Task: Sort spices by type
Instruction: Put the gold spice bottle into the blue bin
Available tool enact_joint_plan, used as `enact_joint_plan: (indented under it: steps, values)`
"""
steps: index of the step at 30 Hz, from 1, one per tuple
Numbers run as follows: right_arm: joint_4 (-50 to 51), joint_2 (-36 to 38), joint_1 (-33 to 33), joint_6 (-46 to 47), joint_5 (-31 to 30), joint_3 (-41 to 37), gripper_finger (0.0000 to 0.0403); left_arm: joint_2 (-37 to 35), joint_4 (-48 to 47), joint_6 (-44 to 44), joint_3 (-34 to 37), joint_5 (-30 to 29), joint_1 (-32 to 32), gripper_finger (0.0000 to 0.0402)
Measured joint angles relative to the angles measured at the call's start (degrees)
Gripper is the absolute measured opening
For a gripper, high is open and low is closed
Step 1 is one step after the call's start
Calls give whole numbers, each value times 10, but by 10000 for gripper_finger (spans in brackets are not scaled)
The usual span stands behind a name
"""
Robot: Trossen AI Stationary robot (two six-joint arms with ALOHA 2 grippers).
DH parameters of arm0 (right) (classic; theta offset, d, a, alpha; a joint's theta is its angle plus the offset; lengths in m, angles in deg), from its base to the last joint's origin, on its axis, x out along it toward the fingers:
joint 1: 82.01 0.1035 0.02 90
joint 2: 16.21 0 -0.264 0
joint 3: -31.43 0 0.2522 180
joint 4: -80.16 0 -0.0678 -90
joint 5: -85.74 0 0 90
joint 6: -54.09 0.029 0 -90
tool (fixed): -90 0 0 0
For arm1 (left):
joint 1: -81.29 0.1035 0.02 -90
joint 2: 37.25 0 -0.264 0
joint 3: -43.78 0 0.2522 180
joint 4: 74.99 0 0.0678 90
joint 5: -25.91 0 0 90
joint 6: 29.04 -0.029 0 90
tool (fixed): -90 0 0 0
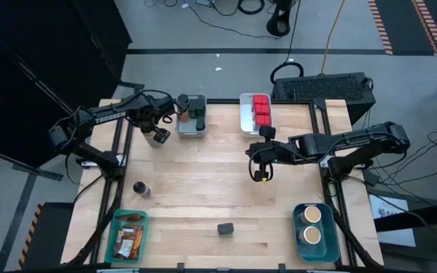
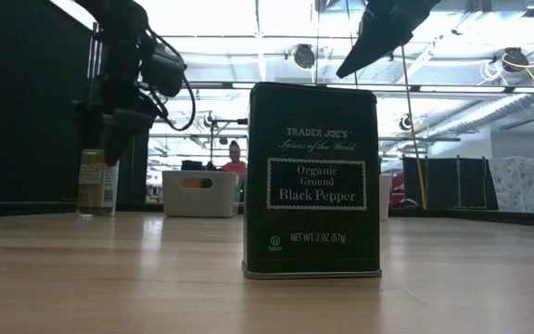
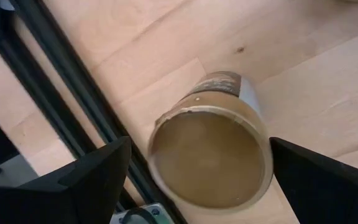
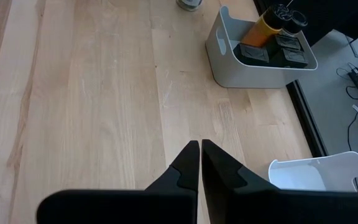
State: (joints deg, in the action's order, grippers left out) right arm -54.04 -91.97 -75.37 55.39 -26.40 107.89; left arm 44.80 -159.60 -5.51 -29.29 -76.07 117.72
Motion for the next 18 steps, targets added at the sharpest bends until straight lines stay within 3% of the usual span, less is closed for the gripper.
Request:
enact_joint_plan:
  steps: [8, 18]
  values:
    - [0, 0, 0, 3, 0, 0, 0, 0, 46, -3, 18, 14, 0, 376]
    - [0, 0, 0, 6, 0, 0, 0, 0, 23, 1, 18, 35, -4, 352]
